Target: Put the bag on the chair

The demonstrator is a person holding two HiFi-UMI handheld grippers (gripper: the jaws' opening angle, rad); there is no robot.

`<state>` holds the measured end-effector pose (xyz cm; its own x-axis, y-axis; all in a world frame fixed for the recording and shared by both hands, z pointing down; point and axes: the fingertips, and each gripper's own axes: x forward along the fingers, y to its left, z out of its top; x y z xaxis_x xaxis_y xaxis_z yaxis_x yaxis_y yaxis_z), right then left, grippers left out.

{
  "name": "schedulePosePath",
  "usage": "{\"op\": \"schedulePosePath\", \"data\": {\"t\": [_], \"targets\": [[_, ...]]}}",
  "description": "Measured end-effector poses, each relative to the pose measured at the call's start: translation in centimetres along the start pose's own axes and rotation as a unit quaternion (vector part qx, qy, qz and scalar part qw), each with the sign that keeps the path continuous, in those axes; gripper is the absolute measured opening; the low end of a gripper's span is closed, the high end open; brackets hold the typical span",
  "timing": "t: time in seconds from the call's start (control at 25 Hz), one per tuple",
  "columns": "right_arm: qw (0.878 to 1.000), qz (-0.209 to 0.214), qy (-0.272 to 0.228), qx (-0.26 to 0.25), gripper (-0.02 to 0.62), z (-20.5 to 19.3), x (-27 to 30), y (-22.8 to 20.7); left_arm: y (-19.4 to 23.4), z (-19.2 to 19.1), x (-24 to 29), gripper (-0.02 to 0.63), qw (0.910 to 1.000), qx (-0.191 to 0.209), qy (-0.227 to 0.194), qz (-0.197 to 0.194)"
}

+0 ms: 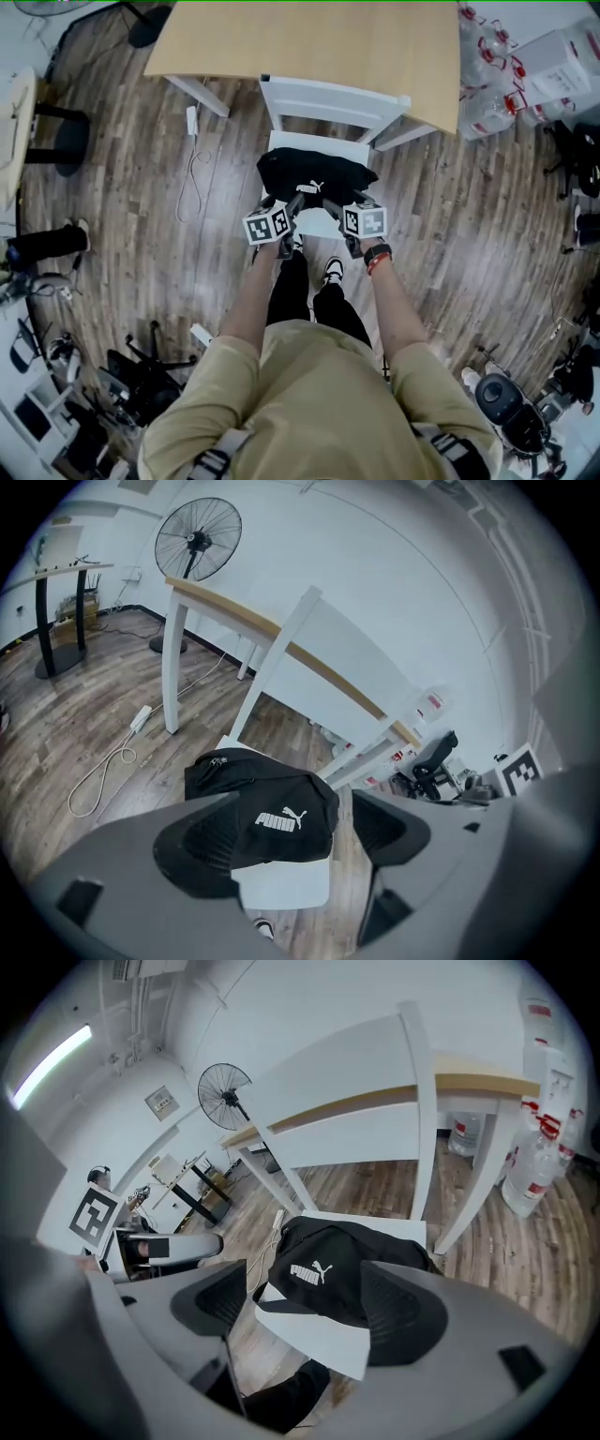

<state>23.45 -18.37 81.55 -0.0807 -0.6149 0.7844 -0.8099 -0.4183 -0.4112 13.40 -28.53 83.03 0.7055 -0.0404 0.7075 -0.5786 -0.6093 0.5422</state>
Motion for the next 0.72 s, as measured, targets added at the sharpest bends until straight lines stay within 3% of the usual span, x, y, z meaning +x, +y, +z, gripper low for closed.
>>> {"op": "schedulePosePath", "data": {"t": [0.32,0.72], "targets": [[0.998,-0.014,-0.057,0.037,0.391,-0.4,-7.4,1.6,-3.7,-0.2,-6.2,0.367,0.9987,0.042,-0.03,-0.004],[0.99,-0.039,-0.129,-0.027,0.387,1.7,-16.1,4.6,-9.9,2.3,-14.3,0.336,0.9856,0.13,-0.108,-0.006]]}}
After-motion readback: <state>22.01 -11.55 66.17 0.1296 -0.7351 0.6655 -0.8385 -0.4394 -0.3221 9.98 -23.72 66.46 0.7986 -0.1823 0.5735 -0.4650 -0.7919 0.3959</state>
